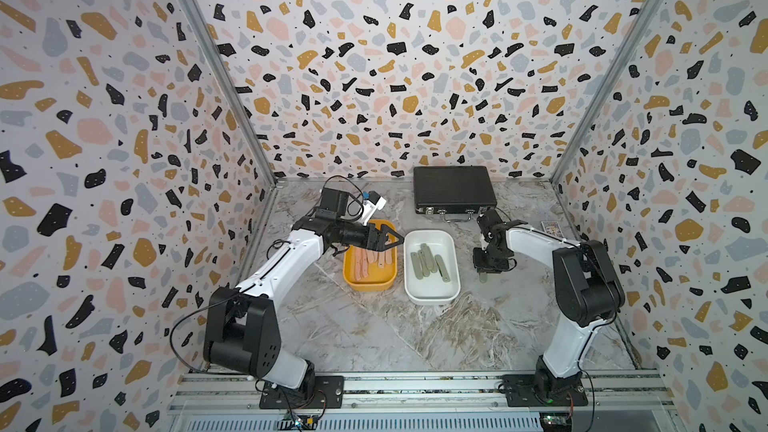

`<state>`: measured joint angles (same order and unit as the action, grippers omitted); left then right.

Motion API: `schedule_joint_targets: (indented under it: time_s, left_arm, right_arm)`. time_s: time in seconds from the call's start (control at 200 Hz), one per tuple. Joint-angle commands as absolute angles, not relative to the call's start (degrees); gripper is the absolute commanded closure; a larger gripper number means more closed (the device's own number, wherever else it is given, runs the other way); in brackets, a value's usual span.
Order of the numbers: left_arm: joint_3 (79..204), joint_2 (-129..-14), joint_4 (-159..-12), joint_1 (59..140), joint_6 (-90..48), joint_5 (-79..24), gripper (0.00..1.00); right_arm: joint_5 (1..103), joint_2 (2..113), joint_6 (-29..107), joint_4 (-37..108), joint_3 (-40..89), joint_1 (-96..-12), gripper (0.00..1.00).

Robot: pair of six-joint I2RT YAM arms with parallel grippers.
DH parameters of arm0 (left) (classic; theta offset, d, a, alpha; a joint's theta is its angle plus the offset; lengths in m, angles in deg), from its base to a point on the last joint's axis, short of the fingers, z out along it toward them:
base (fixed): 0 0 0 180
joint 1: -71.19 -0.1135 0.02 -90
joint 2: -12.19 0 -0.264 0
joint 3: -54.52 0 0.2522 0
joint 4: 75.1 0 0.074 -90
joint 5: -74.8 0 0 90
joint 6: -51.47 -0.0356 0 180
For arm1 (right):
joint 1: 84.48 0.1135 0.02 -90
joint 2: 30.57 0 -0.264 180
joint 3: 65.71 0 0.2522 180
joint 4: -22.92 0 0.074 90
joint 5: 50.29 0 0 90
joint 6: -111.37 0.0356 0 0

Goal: Place the fruit knives into the storage box by color
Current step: Move the fruit knife to the center of the board, then pick up the fruit knife from the center of the board.

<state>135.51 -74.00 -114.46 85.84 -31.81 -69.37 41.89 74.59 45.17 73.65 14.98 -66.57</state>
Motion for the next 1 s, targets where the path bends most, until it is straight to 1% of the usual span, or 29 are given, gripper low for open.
schedule_joint_targets:
  time_s: [0.0, 0.065, 0.175, 0.546, 0.856, 0.991]
  left_arm:
    - [135.06, -74.29, -113.05, 85.2, -31.77, -70.4, 0.07]
    - [134.97, -74.19, -113.03, 85.09, -31.86, -70.3, 0.07]
    - [134.95, -74.36, -113.03, 85.01, -32.03, -70.0, 0.07]
    - [134.83, -74.53, -113.03, 84.9, -32.31, -69.86, 0.07]
    - [134.89, -74.41, -113.03, 84.73, -32.29, -69.69, 0.07]
    - [134.84, -74.37, -113.07, 84.79, -32.31, -69.69, 0.07]
  right_arm:
    - [41.61, 75.88, 45.51, 77.4, 15.06, -66.2, 0.62]
    - [41.26, 75.61, 45.51, 77.88, 15.07, -66.03, 0.59]
    - [40.63, 75.18, 45.18, 79.18, 15.06, -65.55, 0.58]
    - [38.92, 74.41, 45.1, 80.81, 12.92, -64.06, 0.58]
    - [39.79, 75.04, 45.51, 79.76, 11.79, -63.04, 0.64]
    - [39.81, 75.25, 45.62, 79.48, 11.33, -63.04, 0.68]
